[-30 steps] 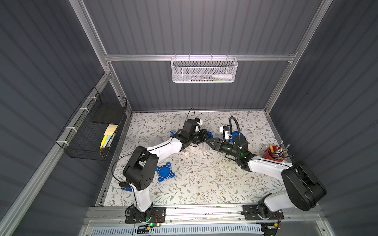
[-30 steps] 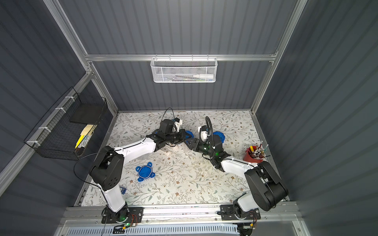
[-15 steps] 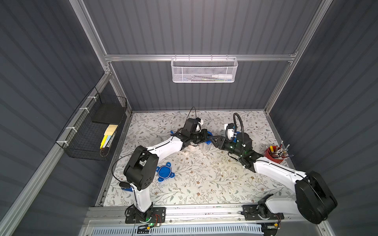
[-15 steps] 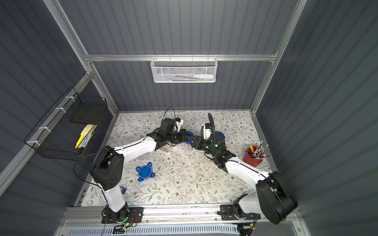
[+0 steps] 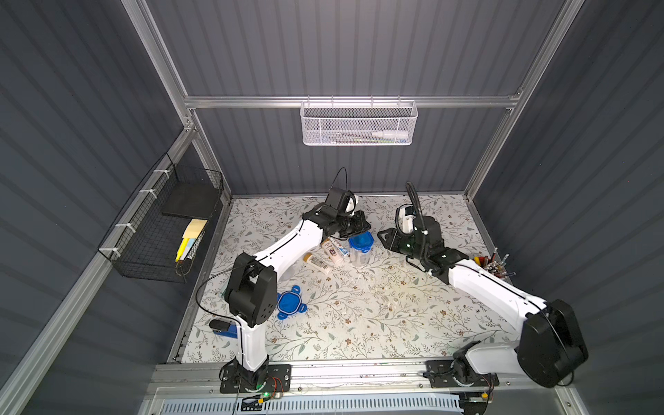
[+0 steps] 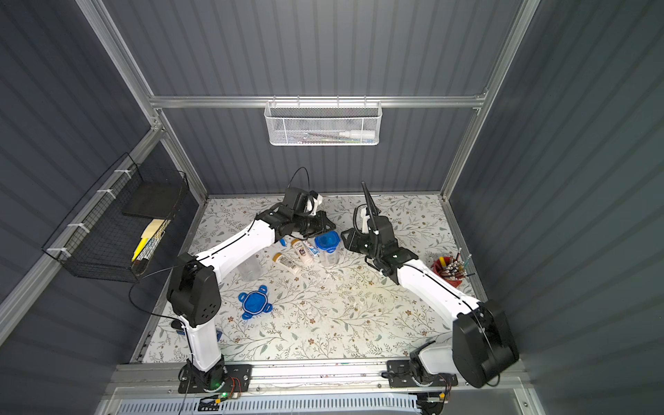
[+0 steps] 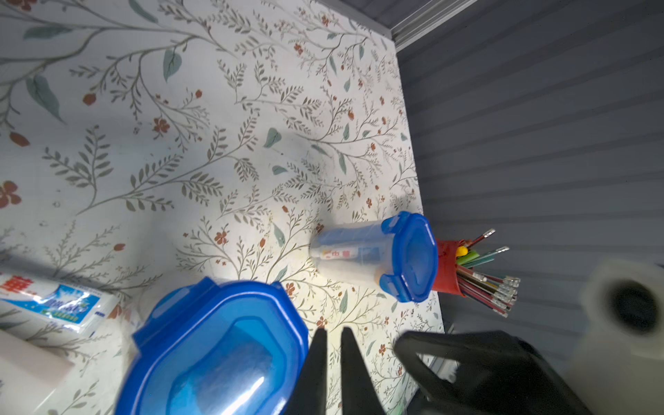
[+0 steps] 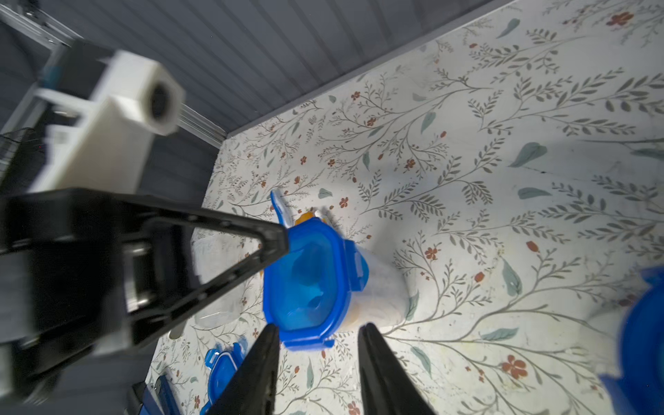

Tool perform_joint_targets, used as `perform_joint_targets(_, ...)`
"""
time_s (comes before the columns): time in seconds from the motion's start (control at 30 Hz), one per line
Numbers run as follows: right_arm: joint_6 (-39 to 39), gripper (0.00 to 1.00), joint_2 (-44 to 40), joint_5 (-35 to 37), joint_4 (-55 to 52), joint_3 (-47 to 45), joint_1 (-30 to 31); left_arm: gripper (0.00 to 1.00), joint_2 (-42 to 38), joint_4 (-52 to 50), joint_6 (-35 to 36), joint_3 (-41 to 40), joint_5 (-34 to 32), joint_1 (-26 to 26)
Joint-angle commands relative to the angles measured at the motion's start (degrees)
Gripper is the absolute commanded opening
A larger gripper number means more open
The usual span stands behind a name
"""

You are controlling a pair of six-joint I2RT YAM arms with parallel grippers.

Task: Take out toiletry kits
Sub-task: Unfasten the latch on the container, then adjust the container at the center of the board.

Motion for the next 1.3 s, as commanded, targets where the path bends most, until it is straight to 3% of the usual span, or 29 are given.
perform_joint_targets(0.0, -2.21, 0.31, 6.33, -3.01, -2.76, 6.18, -1.01, 0.0, -4.92, -4.7, 1.69, -2.49, 0.31, -0.07)
perform_joint_targets(0.1, -2.34, 0.11, 12.79, -5.46, -3.82, 12.44, -1.37, 0.0, -9.33, -8.72, 2.62, -7.24, -2.66, -0.07)
perform_joint_targets(0.2, -2.21, 0.05, 17.83, -8.15, -4.6, 17.46, -1.4, 0.0, -12.42, -12.56, 3.35, -11.03, -6.0, -0.07)
perform_joint_targets(0.4, -3.41, 0.06, 25.72, -10.95, -9.13, 25.61, -1.3, 0.0, -11.78, -14.45, 4.49, -13.23, -6.28, -0.07)
perform_joint_targets(0.5, -2.99, 0.06, 26.09, -11.28, -9.02, 25.24, -1.19, 0.0, -8.43, -13.65, 4.68, -11.88, -5.29, -0.07)
perform_joint_targets(0.87, -2.63, 0.09, 19.42, -10.84, -7.83, 17.69, -1.04, 0.0, -1.94, -13.44, 5.37, -7.02, -4.94, 1.57)
perform_joint_targets(1.13, -2.13, 0.1, 14.37, -4.81, -7.74, 12.58, -1.6, 0.0, -2.64, -14.56, 5.06, -7.42, -5.51, 3.27)
perform_joint_targets(1.27, -0.31, 0.16, 9.22, -4.49, -5.7, 7.51, -2.74, 0.0, -5.62, -17.72, 5.9, -6.08, -9.27, 3.62)
